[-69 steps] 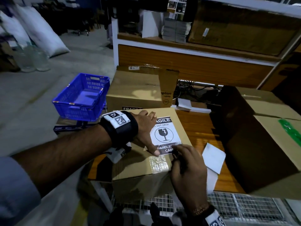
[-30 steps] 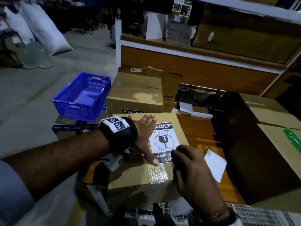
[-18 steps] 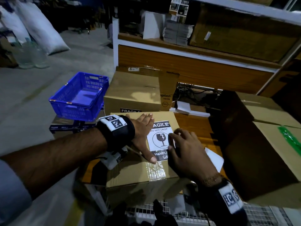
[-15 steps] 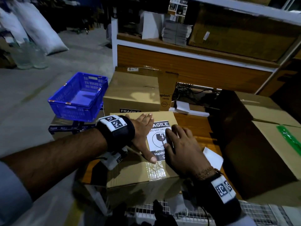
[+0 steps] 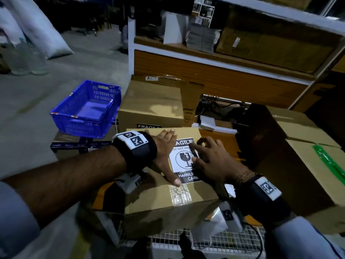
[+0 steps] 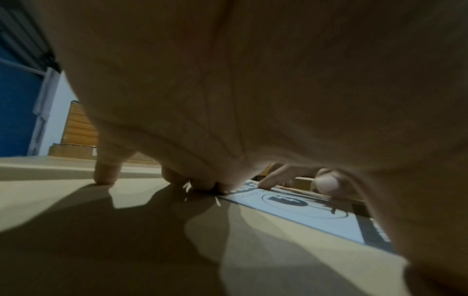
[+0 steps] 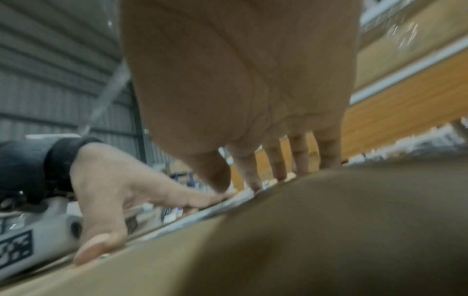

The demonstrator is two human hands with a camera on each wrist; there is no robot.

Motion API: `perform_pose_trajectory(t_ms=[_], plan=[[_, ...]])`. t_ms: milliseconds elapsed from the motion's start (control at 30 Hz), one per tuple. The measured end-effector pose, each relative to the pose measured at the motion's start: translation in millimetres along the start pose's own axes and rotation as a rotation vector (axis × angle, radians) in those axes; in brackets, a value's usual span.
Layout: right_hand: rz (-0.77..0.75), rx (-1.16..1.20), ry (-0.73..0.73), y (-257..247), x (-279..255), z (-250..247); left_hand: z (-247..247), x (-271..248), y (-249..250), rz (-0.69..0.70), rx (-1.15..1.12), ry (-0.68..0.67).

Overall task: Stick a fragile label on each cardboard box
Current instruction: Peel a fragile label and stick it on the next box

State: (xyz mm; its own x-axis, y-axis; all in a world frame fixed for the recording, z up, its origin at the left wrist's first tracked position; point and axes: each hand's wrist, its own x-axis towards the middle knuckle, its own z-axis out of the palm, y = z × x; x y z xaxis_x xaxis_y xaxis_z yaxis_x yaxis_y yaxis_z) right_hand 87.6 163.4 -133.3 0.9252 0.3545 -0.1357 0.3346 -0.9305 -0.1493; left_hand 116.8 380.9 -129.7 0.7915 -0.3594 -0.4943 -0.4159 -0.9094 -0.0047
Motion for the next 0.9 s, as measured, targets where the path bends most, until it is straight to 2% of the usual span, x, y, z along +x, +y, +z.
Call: perform_pose_trajectory(t_ms=[133, 233, 400, 567, 733, 900], plan=[[-0.002, -0.024, -0.145, 5.1, 4.0, -14.2, -0.2, 0.6, -0.8, 0.022, -0.016, 0.023], [-0.008, 0.058, -0.224, 9.0, 2.5, -20.6, 0.1, -1.3, -0.3, 0.032, 0.008, 0.015], [-0.018, 0.065, -0.187, 11.3, 14.5, -24.9, 0.1, -1.8, -2.0, 0.028, -0.011, 0.025], [-0.001, 0.071, -0.220, 16.1, 37.8, -36.0, 0.5, 0.7, -3.6, 0.024, -0.027, 0.027], [-0.019, -0.026, -0.185, 16.5, 49.4, -35.0, -0.3, -1.1, -1.5, 0.009, -0.030, 0.032], [-0.118, 0.090, -0.140, 22.0, 38.0, -35.0, -0.7, -6.4, 1.0, 0.007, -0.013, 0.029]])
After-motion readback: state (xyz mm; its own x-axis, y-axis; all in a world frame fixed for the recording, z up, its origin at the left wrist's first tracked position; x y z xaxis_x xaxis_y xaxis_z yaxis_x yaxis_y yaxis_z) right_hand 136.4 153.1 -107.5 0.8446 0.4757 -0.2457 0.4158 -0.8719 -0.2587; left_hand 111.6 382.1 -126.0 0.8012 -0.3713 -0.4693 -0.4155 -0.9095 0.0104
